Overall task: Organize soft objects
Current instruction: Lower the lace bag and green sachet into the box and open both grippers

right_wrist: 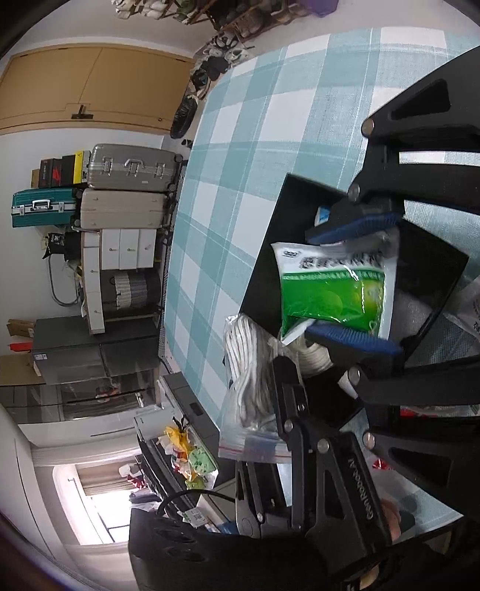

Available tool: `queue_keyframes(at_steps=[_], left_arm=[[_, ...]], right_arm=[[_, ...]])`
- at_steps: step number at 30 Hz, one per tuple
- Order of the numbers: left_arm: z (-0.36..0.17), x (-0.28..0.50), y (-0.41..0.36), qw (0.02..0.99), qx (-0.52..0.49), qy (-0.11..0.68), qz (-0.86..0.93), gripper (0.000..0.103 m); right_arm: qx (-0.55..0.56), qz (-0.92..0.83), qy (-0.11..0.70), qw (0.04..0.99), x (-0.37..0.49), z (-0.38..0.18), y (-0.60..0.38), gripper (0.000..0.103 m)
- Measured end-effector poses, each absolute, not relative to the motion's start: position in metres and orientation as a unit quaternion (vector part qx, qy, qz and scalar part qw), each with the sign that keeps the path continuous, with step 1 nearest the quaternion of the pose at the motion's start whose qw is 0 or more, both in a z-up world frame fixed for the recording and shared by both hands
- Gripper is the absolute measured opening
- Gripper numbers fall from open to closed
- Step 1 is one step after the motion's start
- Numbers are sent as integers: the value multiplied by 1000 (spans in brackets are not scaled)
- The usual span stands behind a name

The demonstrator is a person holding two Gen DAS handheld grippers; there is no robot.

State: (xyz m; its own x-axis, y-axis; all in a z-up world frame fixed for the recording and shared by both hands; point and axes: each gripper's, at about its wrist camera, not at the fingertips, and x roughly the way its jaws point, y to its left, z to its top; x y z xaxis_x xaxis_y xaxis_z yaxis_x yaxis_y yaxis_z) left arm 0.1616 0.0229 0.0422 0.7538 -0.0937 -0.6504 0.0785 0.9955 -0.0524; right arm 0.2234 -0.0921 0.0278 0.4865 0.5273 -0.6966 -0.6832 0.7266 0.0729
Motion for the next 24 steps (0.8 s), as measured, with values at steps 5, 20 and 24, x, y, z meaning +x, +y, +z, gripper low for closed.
queue_keyframes(at_steps=[5, 20, 24], left_arm=[[51, 151, 23, 937, -1, 345, -48, 62], [60, 109, 40, 948, -37, 317, -21, 103], [60, 95, 40, 949, -34, 312, -14, 103]], right_arm=[[-104, 349, 344, 866, 213, 41, -112, 83], [-77, 321, 348, 878, 181, 43, -160, 102], [-73, 327, 354, 873, 172, 41, -162, 102]])
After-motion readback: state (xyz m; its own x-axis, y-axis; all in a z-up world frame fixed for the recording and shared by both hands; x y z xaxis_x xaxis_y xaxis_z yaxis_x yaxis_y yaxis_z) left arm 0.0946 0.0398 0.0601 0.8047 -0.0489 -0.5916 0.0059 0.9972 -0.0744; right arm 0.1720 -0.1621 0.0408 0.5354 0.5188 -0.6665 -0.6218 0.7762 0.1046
